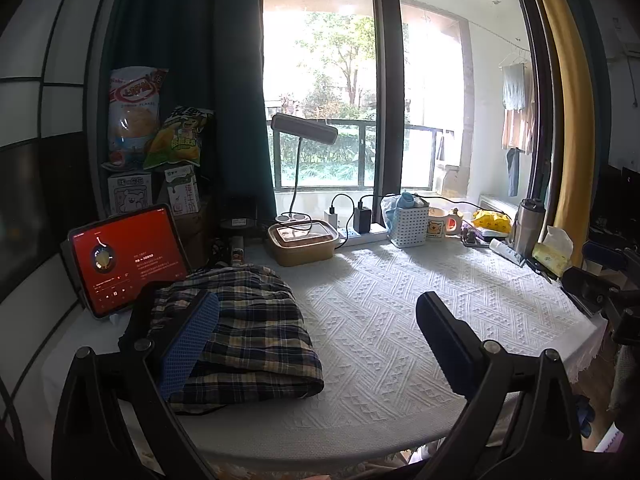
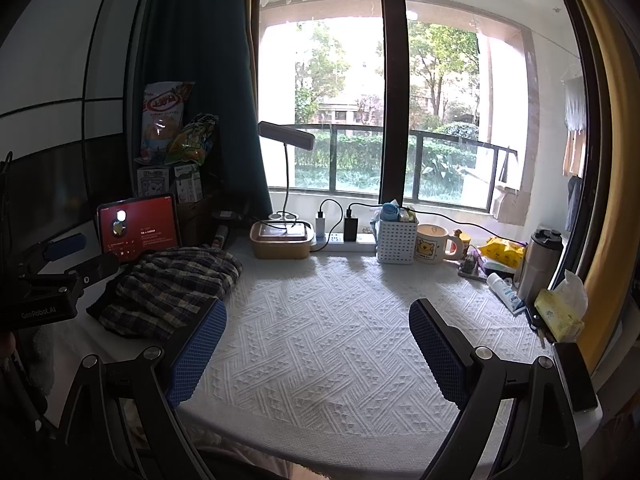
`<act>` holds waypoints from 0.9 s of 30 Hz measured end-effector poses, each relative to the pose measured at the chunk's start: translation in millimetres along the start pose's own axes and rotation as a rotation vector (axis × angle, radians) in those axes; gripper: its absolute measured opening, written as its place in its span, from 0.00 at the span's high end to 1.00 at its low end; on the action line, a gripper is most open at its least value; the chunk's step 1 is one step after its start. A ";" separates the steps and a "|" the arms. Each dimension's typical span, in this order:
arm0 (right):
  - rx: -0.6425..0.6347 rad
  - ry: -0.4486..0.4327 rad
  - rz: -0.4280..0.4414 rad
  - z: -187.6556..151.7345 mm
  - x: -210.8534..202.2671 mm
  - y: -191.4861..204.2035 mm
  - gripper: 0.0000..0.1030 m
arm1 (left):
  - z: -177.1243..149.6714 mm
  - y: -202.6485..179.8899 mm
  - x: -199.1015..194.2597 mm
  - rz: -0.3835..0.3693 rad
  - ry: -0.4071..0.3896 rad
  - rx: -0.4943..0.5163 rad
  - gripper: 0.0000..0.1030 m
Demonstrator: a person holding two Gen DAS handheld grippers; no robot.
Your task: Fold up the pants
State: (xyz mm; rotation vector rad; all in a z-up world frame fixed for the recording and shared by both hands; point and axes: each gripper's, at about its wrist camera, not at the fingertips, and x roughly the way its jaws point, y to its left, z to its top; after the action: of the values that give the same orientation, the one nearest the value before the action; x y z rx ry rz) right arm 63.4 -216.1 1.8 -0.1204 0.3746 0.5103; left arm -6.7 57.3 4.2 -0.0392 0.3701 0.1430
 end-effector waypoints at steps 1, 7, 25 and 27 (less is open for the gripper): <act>0.000 0.000 0.000 0.0 0.0 0.0 0.09 | -0.1 -0.2 -0.2 0.001 0.000 0.000 0.05; 0.001 0.000 -0.001 0.0 0.0 0.1 0.09 | 0.3 -1.4 -0.2 -0.006 -0.001 0.003 0.05; 0.000 0.000 0.000 -0.1 0.0 0.3 0.08 | 0.5 -2.3 -0.2 -0.011 -0.002 0.004 0.05; 0.000 0.000 0.000 -0.2 -0.3 0.4 0.08 | 0.5 -2.4 -0.3 -0.010 -0.001 0.004 0.05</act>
State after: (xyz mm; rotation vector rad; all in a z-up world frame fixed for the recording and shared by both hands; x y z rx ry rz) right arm 62.9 -215.9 1.7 -0.1207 0.3747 0.5108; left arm -6.5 54.9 4.7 -0.0368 0.3688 0.1320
